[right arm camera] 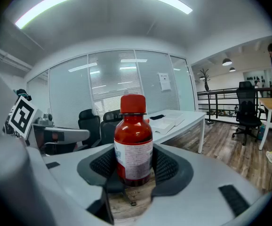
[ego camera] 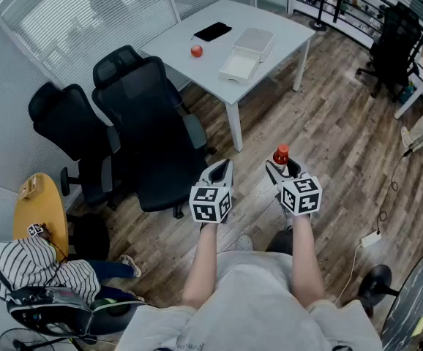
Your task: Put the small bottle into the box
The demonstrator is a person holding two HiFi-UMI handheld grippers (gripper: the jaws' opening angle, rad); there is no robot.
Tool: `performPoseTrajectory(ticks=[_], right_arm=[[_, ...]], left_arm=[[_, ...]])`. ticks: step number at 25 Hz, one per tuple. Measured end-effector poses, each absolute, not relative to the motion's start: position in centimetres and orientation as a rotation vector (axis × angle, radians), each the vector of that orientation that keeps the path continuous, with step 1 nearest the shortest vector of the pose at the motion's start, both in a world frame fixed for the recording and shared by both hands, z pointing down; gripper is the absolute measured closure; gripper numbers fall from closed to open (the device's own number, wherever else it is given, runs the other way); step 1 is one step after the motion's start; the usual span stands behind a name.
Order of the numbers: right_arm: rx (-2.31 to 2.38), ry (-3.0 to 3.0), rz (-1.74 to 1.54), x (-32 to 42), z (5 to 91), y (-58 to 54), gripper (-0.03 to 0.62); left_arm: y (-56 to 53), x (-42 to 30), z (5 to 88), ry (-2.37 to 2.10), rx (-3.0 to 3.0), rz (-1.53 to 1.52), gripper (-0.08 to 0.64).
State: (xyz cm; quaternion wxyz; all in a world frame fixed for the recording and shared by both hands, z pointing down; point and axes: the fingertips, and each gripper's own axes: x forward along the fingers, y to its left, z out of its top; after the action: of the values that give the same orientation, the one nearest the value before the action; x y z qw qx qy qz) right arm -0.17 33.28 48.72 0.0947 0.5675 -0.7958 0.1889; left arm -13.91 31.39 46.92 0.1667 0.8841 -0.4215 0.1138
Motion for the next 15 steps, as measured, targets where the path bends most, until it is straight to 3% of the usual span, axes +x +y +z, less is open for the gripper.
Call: performPoseTrajectory(ticks=[15], right_arm=[[1.712, -2.377, 0.538, -0.7, 48.1, 32.5, 0.367]], left_arm=[[29.7, -14.5, 46.9, -1.18, 2.52, 0.291, 0.531]])
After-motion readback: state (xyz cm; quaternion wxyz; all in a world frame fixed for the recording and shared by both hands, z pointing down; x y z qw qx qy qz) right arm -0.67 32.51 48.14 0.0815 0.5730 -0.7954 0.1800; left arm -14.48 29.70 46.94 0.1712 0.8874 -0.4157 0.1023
